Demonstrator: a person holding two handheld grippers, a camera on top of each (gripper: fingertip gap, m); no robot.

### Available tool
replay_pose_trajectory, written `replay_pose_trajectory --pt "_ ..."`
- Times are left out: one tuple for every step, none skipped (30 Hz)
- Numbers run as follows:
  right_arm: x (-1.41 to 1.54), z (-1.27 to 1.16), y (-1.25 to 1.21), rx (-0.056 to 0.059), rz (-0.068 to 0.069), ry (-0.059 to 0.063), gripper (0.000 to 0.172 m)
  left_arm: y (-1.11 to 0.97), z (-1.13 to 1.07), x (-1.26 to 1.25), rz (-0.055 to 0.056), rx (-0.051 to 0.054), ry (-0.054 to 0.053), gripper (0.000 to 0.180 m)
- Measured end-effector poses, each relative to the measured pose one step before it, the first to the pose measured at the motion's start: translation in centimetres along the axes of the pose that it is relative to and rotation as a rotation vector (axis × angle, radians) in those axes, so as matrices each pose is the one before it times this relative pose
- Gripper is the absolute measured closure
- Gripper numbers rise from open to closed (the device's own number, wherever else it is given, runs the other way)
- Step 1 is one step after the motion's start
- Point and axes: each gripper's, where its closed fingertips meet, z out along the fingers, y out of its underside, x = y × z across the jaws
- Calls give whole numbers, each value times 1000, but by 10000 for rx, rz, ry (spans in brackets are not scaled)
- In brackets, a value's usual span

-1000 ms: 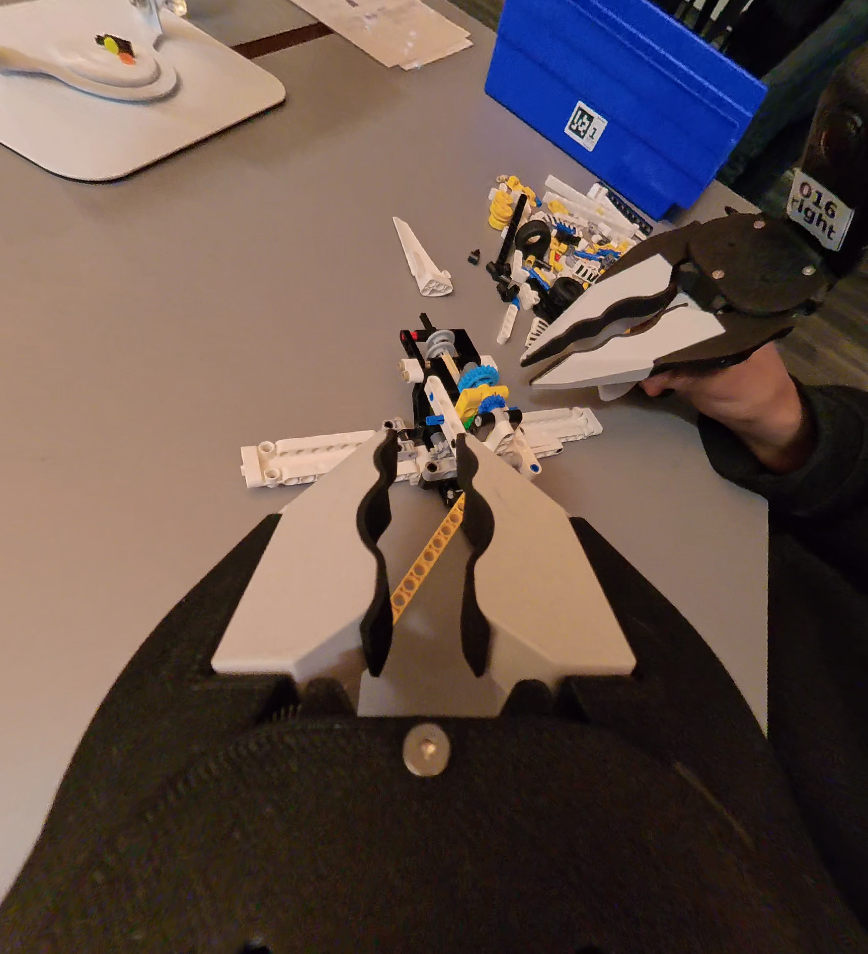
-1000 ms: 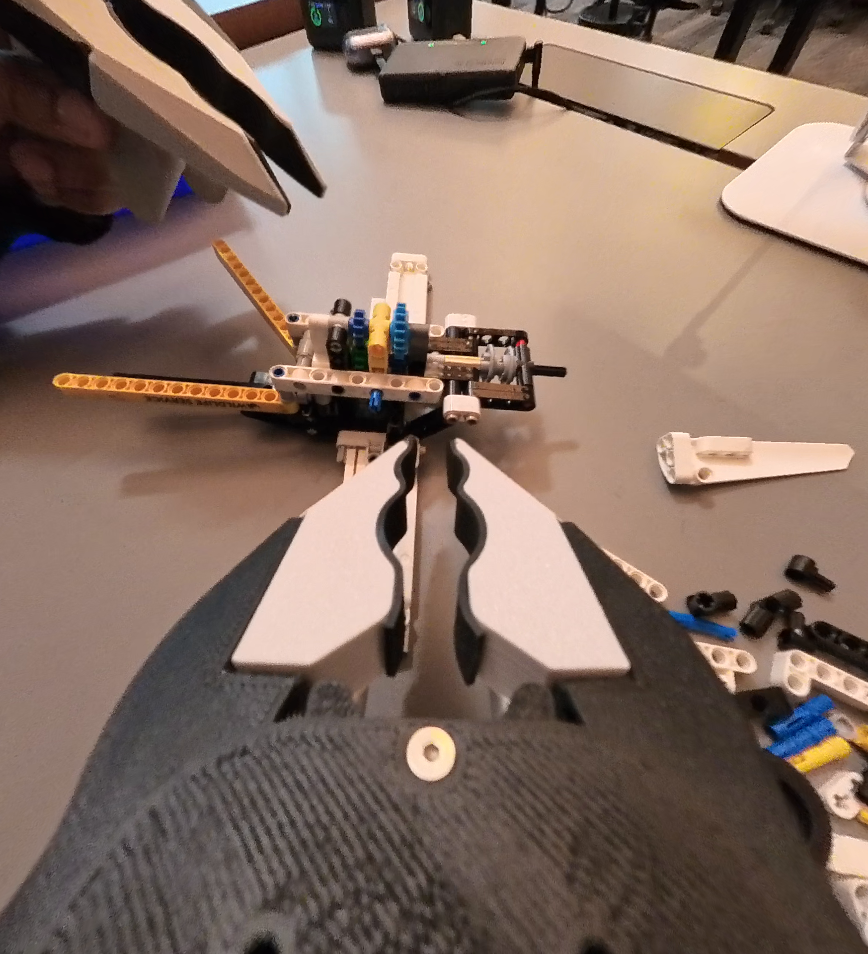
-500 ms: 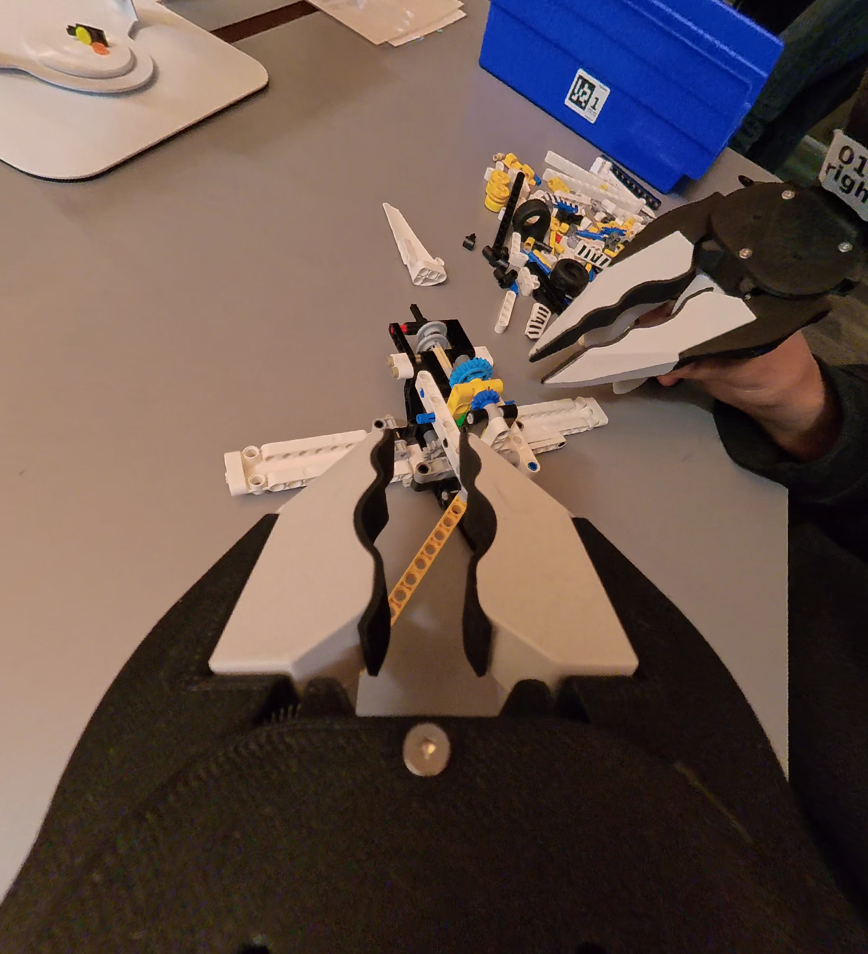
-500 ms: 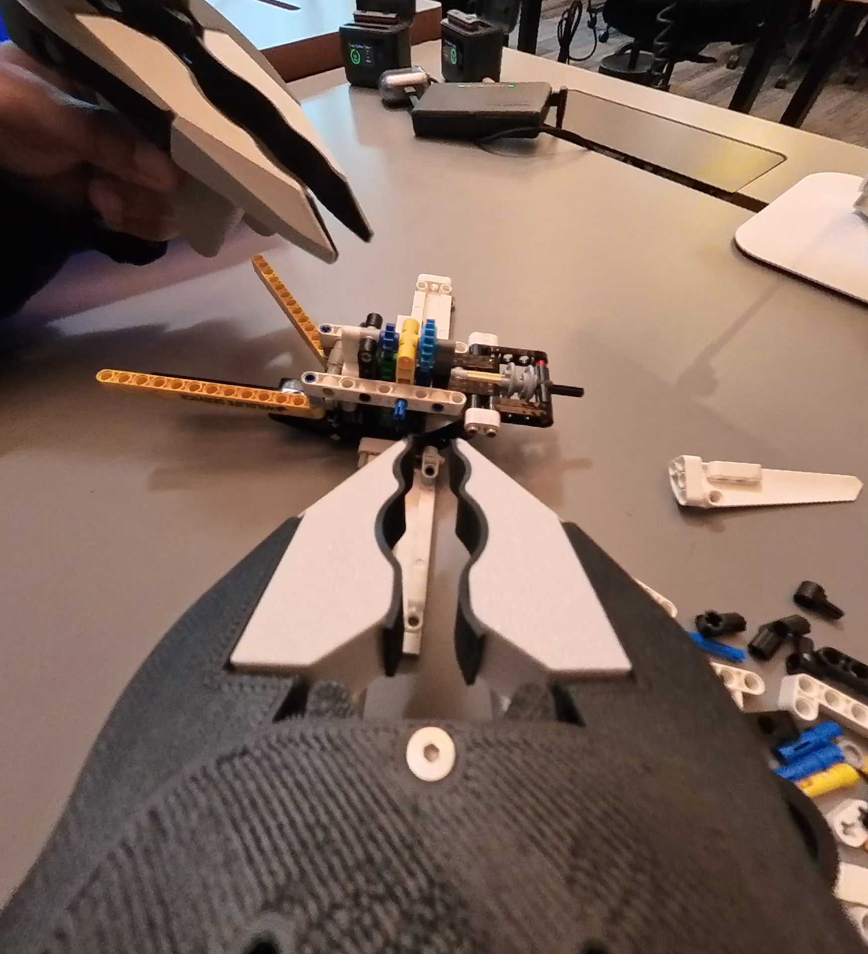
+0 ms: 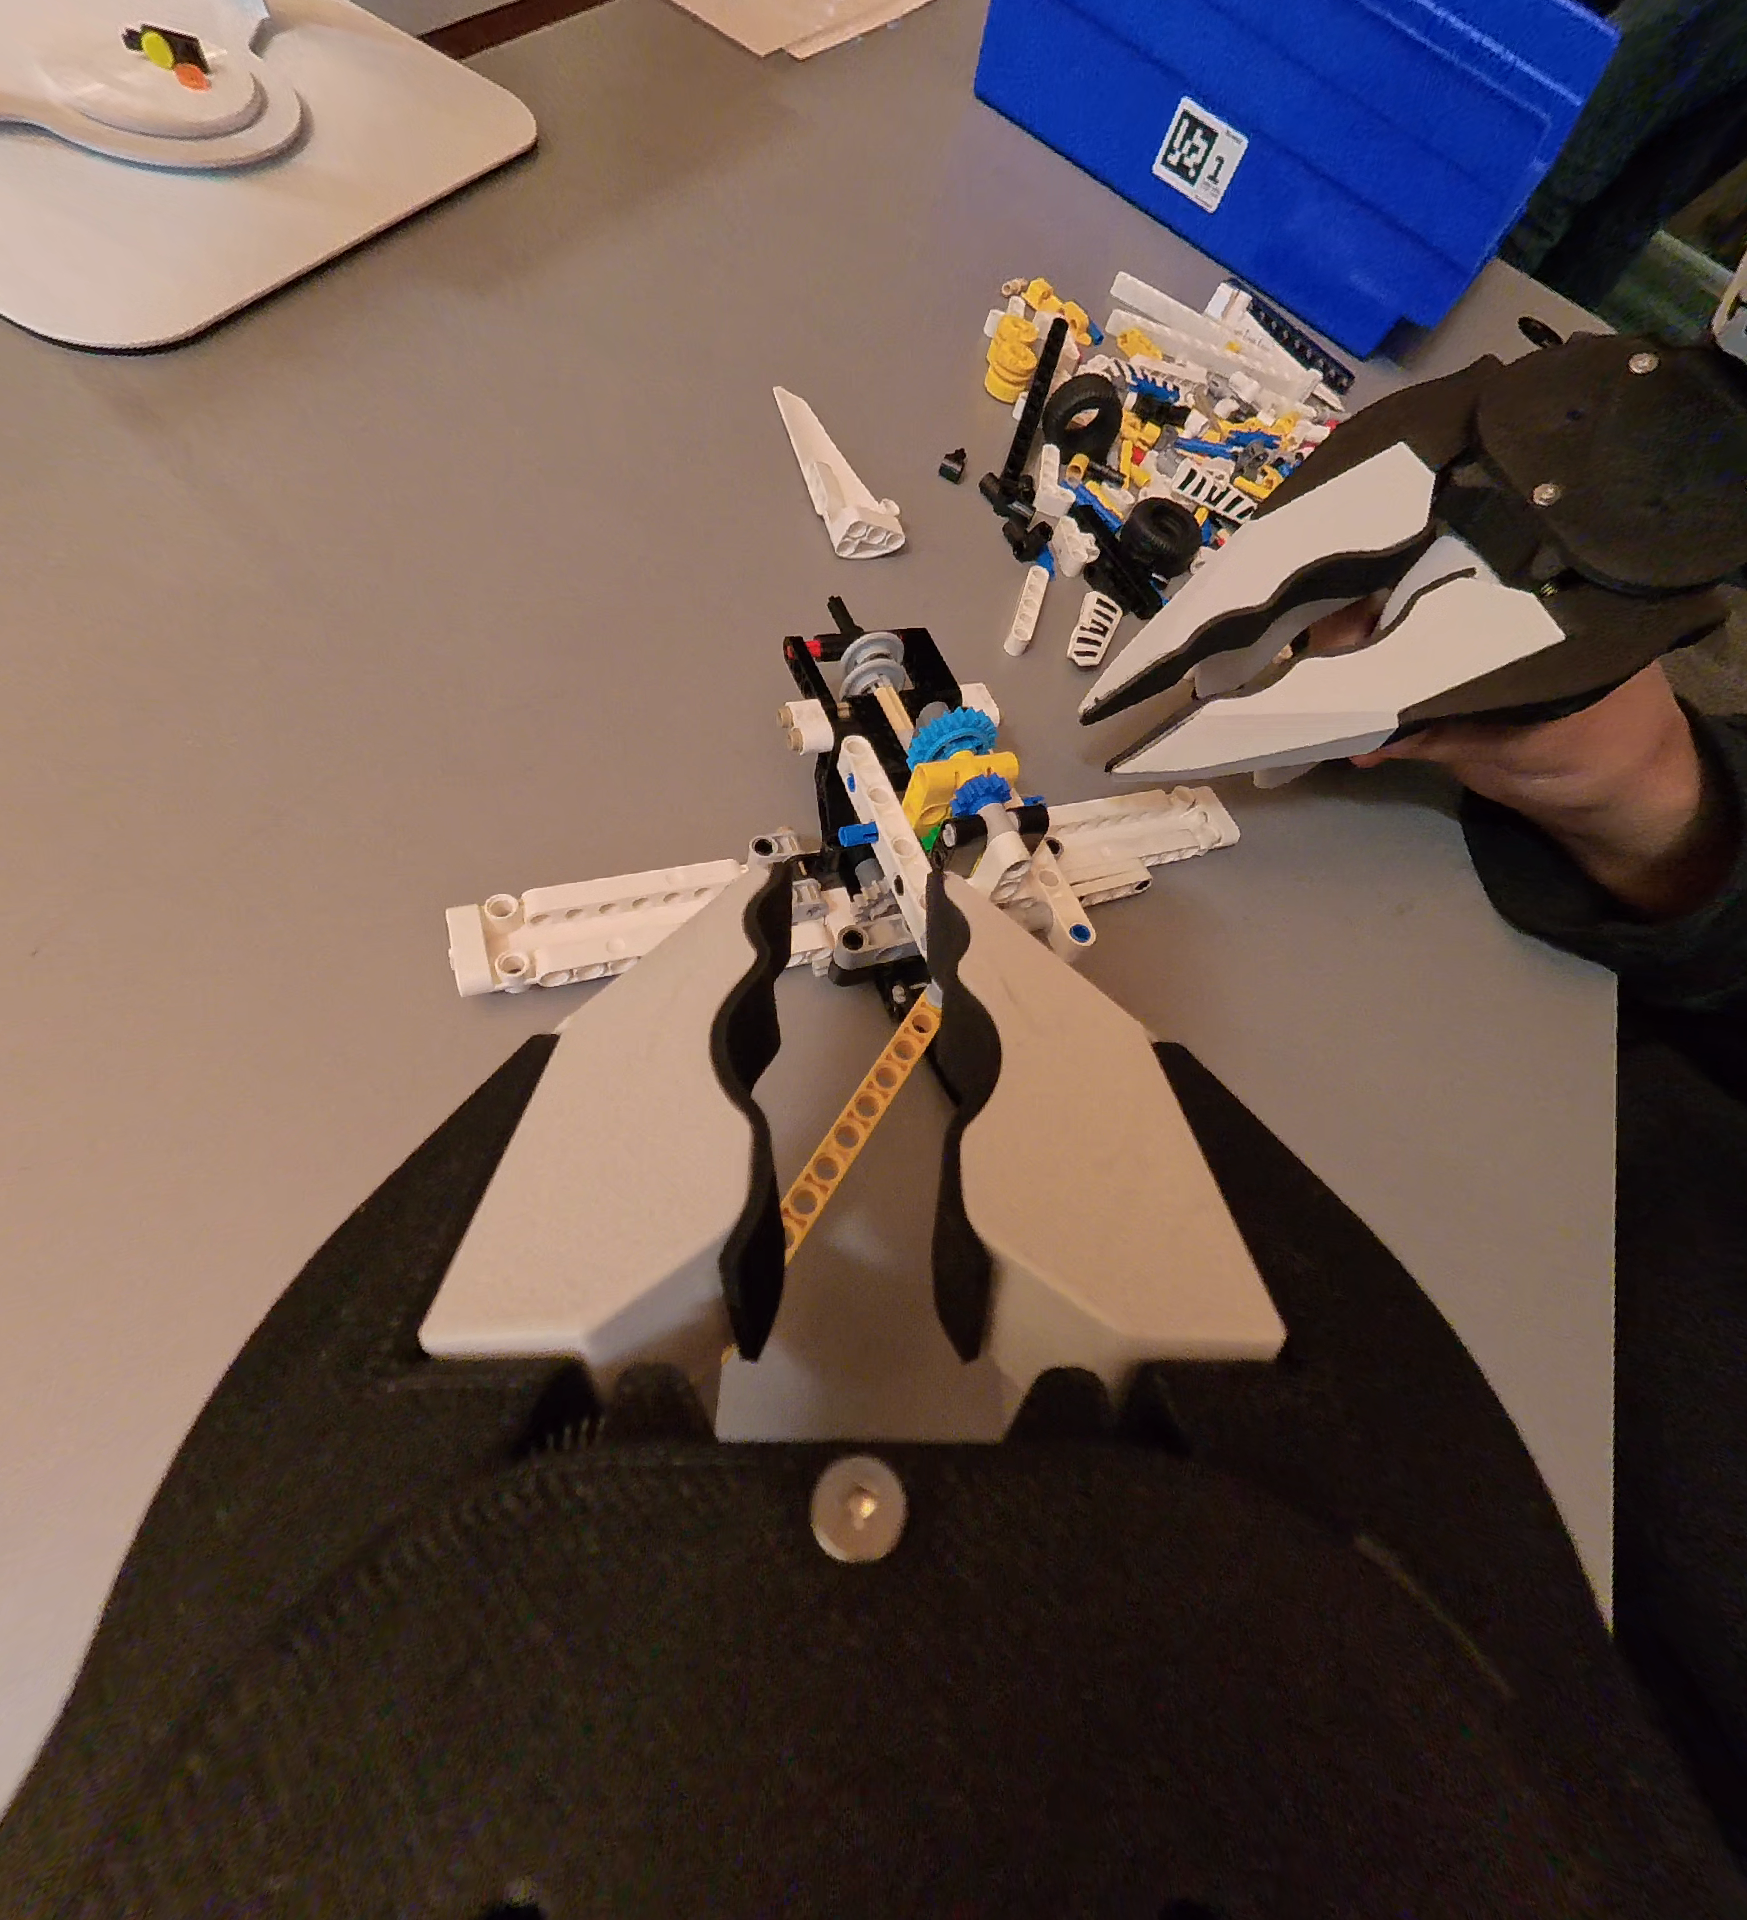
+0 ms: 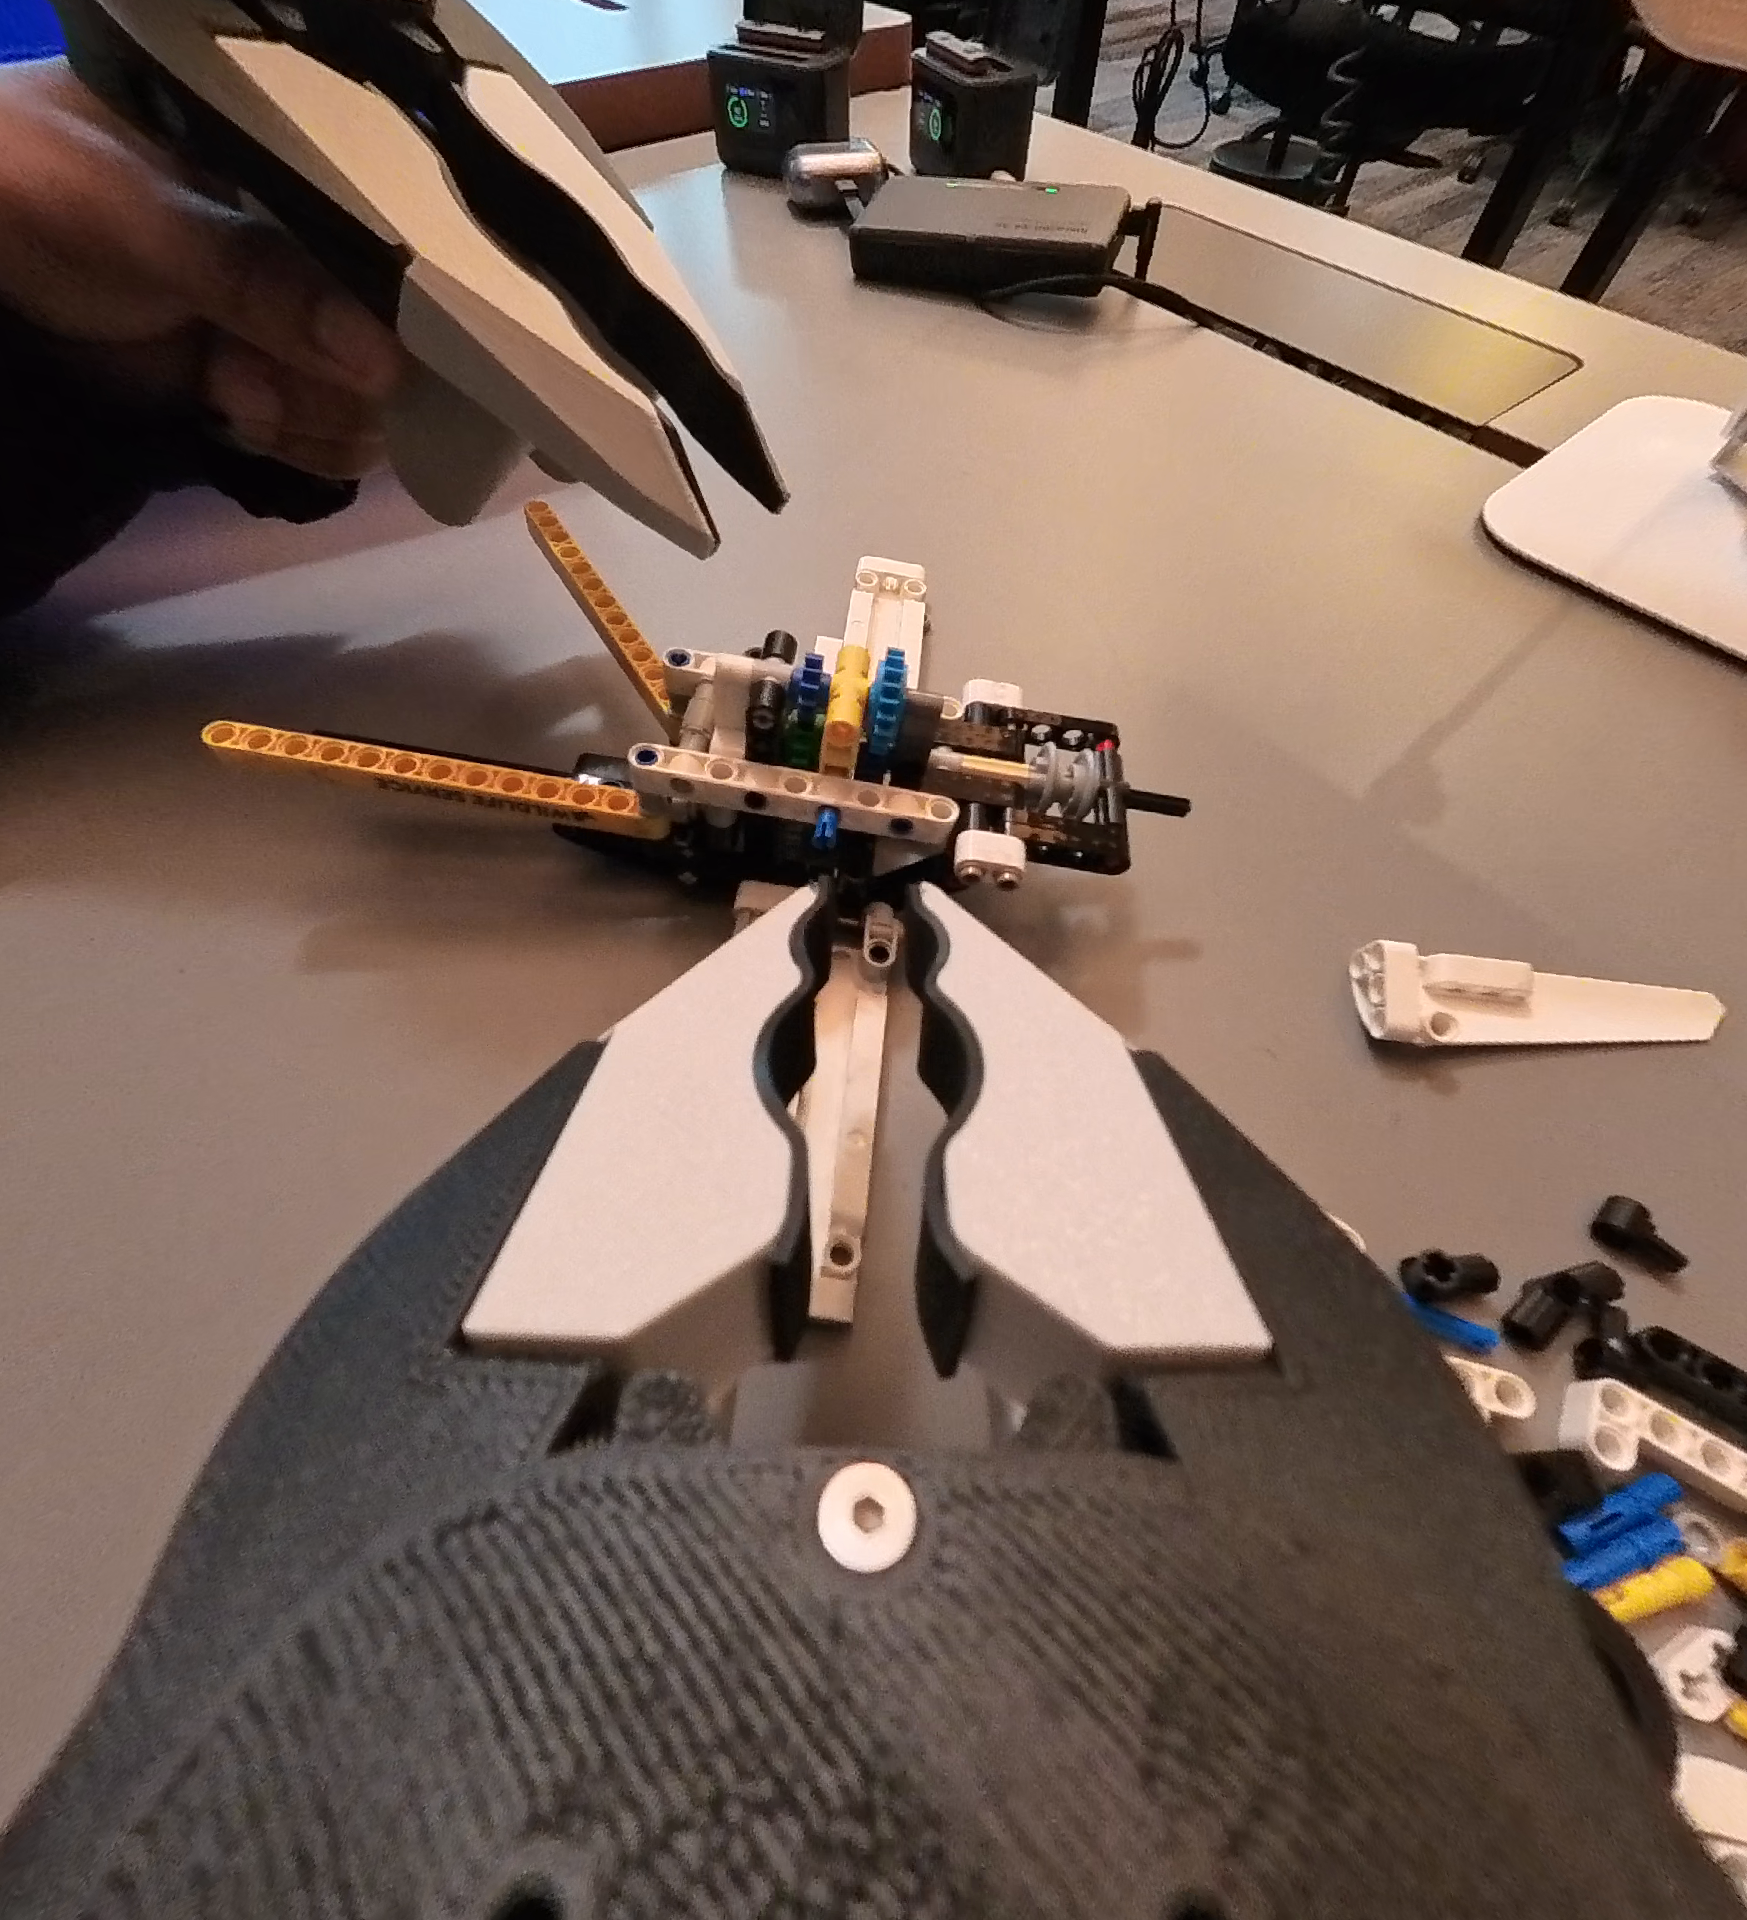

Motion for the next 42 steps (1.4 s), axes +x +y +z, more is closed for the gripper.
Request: replay_pose_trajectory --pt "-20 4 20 -10 -15 -2 160 -1 7 2 1 -1 -2 157" --pt "-12 16 14 -10 -14 1 160 24 13 -13 2 -8 -9 157" --pt "-13 12 5 -10 -12 2 160 20 22 -22 1 -11 -14 157" --pt "-17 6 15 -7 -12 1 160 31 9 -16 1 -13 -12 157" --pt "-3 9 0 -4 -12 5 160 23 7 -18 1 -5 -9 157" --pt "0 2 0 -2 -9 5 160 13 6 -9 -4 4 -1 157" --pt "1 -3 0 1 -4 5 160 38 20 -2 -11 -7 6 157" --pt "11 -5 -3 5 2 5 160 47 32 -11 -8 -14 4 157" --pt "19 -12 -17 11 7 10 160 48 26 -27 -9 -12 -4 157" --pt "22 -24 -17 16 14 8 160 60 22 -27 -6 -31 -12 157" --pt "26 -18 -22 18 18 7 160 13 16 -35 7 -11 -23 157" --pt "28 -28 -33 22 18 5 160 -8 -2 -8 13 5 -16 157" --pt "32 -20 -23 20 20 3 160 -10 -7 13 7 8 0 157" --pt "23 -19 -20 17 19 5 160 -5 -3 20 1 -1 3 157" --pt "44 -15 -21 16 18 14 160 -7 -3 18 4 4 -2 157" --pt "33 -19 -20 17 21 14 160 -4 7 3 6 4 -5 157" --pt "35 -21 -22 19 25 7 160 15 3 -17 -1 -9 -6 157" --pt "42 -22 -25 22 30 4 160 18 1 -8 -3 -7 -5 157" --pt "41 -32 -36 26 31 1 160 11 11 -10 -2 -8 -5 157" --pt "34 -20 -29 25 30 0 160 6 -5 -1 3 -1 -5 157" --pt "21 -20 -24 20 26 -3 160 -4 6 3 6 4 -5 157" --pt "26 -22 -21 17 20 -2 160 3 4 2 4 -5 -1 157" --pt "17 -14 -19 13 16 4 160 15 12 10 6 -6 -2 157" --pt "22 -4 -10 11 11 8 159 20 11 -1 6 -14 -5 157" --pt "25 -19 -16 12 7 11 159 12 13 11 6 -4 -1 157" --pt "13 -11 -9 13 5 11 158 2 7 26 6 1 2 157" --pt "16 -16 -17 12 4 13 158 12 8 8 3 -2 -1 157" --pt "26 -11 -20 13 6 15 157 -2 11 14 7 0 0 157" --pt "15 -12 -24 17 5 12 157 6 -9 10 8 -5 -6 157" --pt "18 -19 -24 19 3 10 156 0 3 5 10 5 -7 156" --pt "14 -11 -10 14 3 11 156 -14 -4 -4 6 8 -7 156" --pt "11 -4 -4 5 1 4 155 -3 6 15 3 3 2 156" --pt "-4 4 4 -5 -2 0 154 10 3 12 -2 2 3 155" --pt "-11 16 23 -17 -4 1 153 13 9 -9 -1 -6 -9 155" --pt "-14 32 40 -28 -10 -3 152 11 14 -9 6 -4 -16 154" --pt "-21 43 42 -35 -15 -3 152 16 5 -18 4 -5 -19 154" --pt "-20 34 52 -41 -15 4 151 14 8 -20 1 -7 -16 153" --pt "-20 62 89 -66 -1 3 150 8 11 -16 2 -2 -13 153" --pt "-25 72 195 -129 40 -3 148 1 4 -10 5 1 -15 152" --pt "-72 97 320 -209 79 -29 146 -22 4 -2 7 14 -15 151" --pt "-116 129 437 -279 117 -48 143 -53 9 12 7 35 -12 149" --pt "-152 137 460 -293 131 -65 140 -73 1 22 4 48 -9 148"
